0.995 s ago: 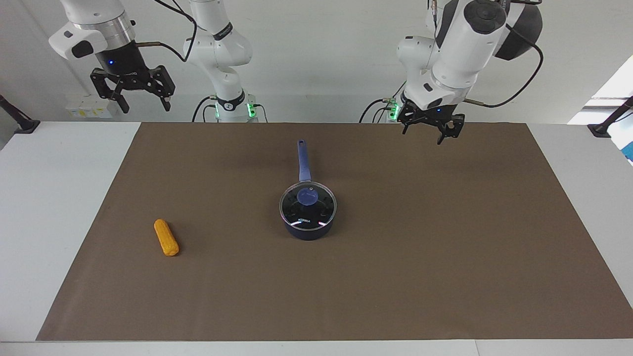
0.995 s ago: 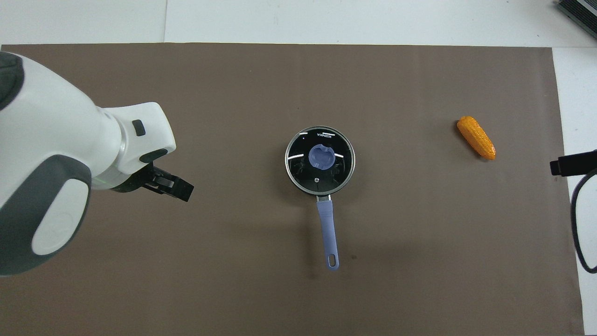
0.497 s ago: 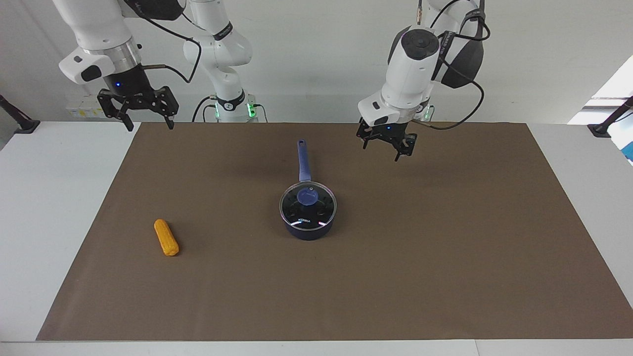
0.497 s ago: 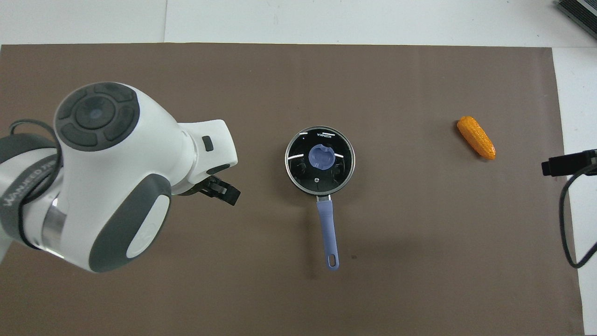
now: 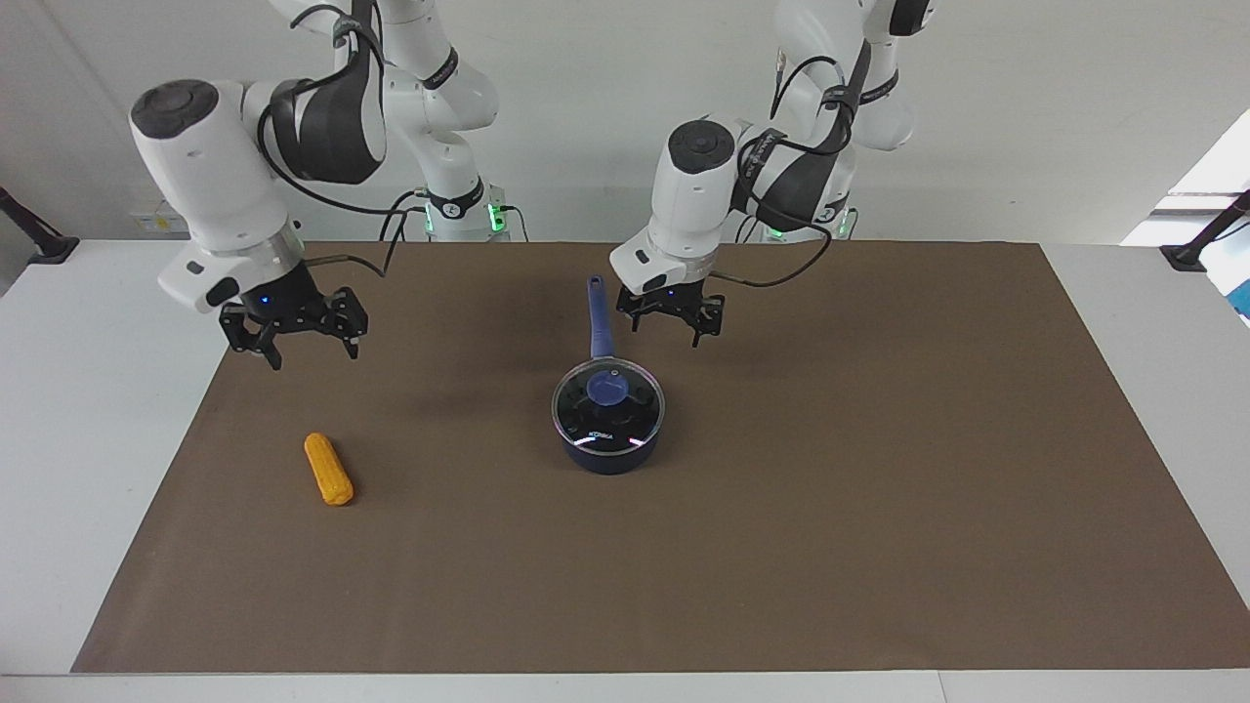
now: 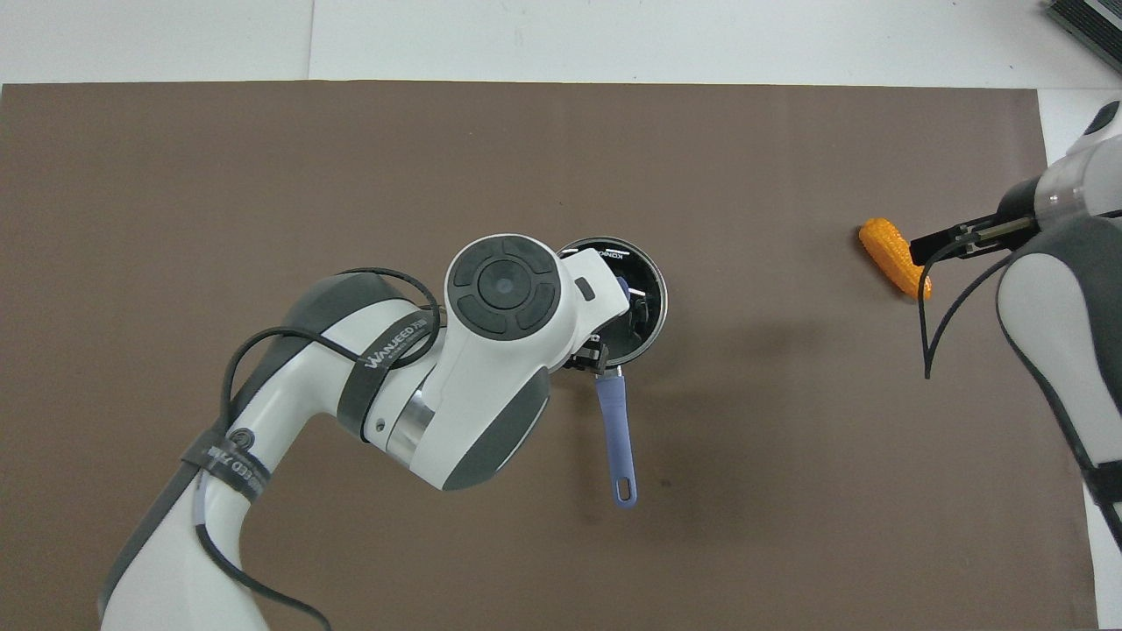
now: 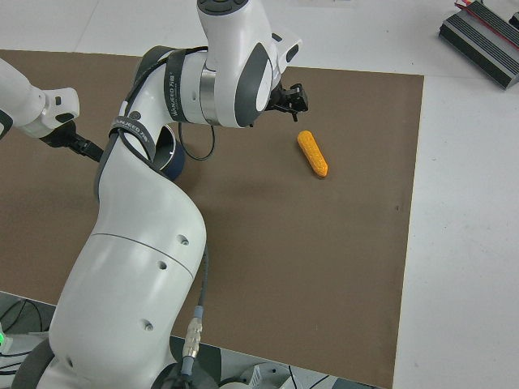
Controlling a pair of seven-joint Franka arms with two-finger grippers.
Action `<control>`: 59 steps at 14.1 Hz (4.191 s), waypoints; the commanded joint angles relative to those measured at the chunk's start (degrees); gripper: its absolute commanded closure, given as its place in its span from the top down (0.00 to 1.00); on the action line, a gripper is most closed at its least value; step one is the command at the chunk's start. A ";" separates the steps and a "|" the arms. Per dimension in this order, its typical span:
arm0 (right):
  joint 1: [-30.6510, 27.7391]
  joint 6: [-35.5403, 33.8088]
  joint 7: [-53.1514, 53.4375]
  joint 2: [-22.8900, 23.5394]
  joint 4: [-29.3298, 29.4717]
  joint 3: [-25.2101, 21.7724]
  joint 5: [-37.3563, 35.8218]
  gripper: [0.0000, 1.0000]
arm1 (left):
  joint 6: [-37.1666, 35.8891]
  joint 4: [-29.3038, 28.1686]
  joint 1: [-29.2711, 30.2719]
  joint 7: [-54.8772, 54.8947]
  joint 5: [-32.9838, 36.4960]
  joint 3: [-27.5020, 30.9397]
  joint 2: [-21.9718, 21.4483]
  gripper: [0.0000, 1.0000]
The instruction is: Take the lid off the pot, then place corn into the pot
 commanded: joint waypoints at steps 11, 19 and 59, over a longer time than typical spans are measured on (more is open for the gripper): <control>-5.66 22.69 -35.70 13.16 -6.38 0.25 -0.39 1.00 | -1.12 22.30 -2.40 -4.96 1.29 1.37 17.66 1.00; -5.83 25.52 -33.23 16.24 -7.25 0.25 -0.22 1.00 | 1.43 21.33 -2.58 -4.61 3.93 1.28 17.66 0.40; 28.26 3.71 32.60 9.73 5.84 1.48 2.15 0.00 | -7.89 -6.14 42.15 47.33 -1.26 1.90 -5.78 0.00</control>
